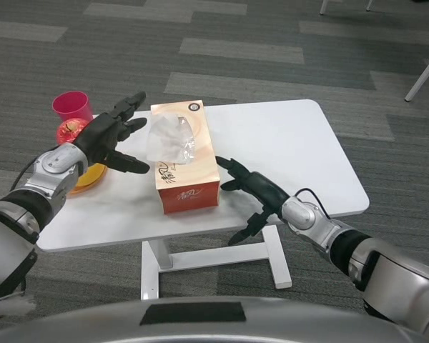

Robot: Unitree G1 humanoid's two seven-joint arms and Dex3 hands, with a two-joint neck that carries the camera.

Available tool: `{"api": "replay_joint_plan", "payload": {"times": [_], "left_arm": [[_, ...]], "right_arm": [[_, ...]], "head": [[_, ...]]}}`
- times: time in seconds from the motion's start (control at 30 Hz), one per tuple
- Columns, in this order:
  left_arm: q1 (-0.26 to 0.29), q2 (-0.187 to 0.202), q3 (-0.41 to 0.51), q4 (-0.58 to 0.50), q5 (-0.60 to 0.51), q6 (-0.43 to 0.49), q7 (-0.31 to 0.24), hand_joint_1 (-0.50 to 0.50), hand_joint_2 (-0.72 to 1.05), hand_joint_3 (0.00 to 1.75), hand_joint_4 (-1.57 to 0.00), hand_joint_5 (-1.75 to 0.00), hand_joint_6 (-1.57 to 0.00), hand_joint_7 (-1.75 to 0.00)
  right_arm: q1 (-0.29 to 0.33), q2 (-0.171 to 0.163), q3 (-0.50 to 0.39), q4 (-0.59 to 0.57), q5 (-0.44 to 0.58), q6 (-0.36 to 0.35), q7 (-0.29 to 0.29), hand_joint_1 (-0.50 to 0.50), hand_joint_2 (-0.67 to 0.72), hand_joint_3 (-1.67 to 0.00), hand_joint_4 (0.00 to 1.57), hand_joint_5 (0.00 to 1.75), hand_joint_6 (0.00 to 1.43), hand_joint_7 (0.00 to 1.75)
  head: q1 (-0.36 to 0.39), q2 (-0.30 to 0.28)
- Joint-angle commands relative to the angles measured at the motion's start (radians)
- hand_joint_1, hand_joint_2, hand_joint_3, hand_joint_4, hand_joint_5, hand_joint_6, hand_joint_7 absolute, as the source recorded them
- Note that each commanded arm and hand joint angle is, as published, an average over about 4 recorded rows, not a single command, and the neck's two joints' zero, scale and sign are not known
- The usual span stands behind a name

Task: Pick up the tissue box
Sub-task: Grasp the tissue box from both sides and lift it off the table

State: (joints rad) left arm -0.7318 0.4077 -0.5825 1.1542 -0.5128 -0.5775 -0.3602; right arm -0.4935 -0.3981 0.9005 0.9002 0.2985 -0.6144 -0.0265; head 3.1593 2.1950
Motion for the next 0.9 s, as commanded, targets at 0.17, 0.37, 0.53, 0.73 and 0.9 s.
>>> {"api": "replay_joint_plan", "payload": {"times": [0.17,0.37,0.53,0.73,0.9], "left_arm": [[0.015,0.003,0.018,-0.008,-0.006,-0.002,-0.003,0.50,0.69,0.09,0.00,-0.41,0.00,0.00],[0.022,0.002,0.024,-0.008,-0.004,-0.002,-0.003,0.50,0.69,0.07,0.00,-0.41,0.00,0.00],[0.026,-0.005,0.023,-0.007,0.000,-0.002,-0.003,0.50,0.69,0.07,0.00,-0.44,0.00,0.00],[0.031,-0.015,0.009,-0.006,0.008,-0.002,-0.003,0.50,0.69,0.09,0.00,-0.41,0.00,0.00],[0.040,-0.022,-0.017,-0.005,0.010,-0.002,-0.003,0.50,0.69,0.04,0.00,-0.41,0.00,0.00]], "right_arm": [[0.012,0.027,-0.078,0.046,-0.001,-0.014,-0.026,-0.42,-0.03,-0.16,0.29,0.58,0.00,0.14],[-0.014,0.071,-0.107,0.145,-0.001,-0.014,-0.059,-0.42,-0.03,-0.16,0.31,0.56,0.00,0.14],[-0.060,0.098,-0.102,0.219,-0.001,-0.011,-0.082,-0.42,-0.03,-0.20,0.26,0.48,0.00,0.14],[-0.123,0.128,-0.079,0.301,-0.001,-0.010,-0.122,-0.42,-0.03,-0.16,0.24,0.48,0.00,0.14],[-0.165,0.145,-0.071,0.345,-0.002,-0.010,-0.153,-0.42,-0.03,-0.16,0.24,0.46,0.00,0.14]], "head": [[0.006,0.014],[0.006,0.034],[0.005,0.046],[0.005,0.056],[0.006,0.070]]}}
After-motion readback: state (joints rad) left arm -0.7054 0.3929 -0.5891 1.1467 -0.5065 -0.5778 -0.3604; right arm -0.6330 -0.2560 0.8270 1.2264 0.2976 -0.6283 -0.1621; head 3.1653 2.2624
